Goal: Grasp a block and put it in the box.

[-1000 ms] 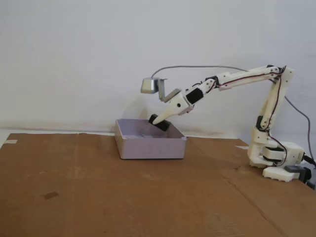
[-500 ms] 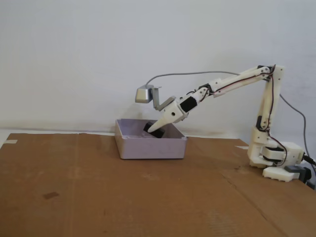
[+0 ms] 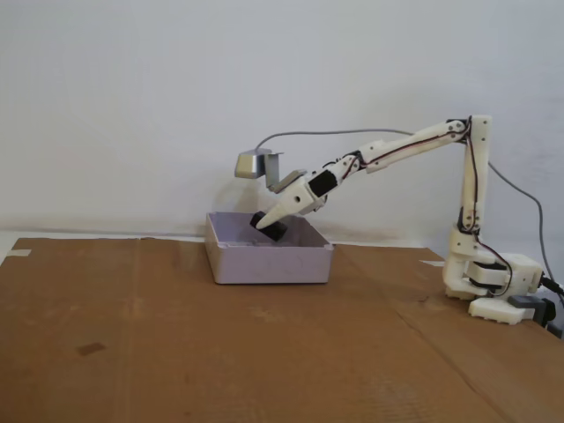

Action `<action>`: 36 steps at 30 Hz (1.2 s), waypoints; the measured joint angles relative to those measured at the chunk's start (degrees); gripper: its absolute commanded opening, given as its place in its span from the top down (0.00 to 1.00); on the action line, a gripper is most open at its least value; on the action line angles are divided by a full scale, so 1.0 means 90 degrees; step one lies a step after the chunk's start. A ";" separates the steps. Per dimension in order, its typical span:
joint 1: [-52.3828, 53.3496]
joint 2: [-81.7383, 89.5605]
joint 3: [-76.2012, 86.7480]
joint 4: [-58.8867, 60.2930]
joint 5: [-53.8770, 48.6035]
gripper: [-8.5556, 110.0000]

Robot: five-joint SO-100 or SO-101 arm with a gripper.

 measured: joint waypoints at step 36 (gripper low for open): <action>-0.0010 -0.0693 0.0000 0.0000 0.0000 0.80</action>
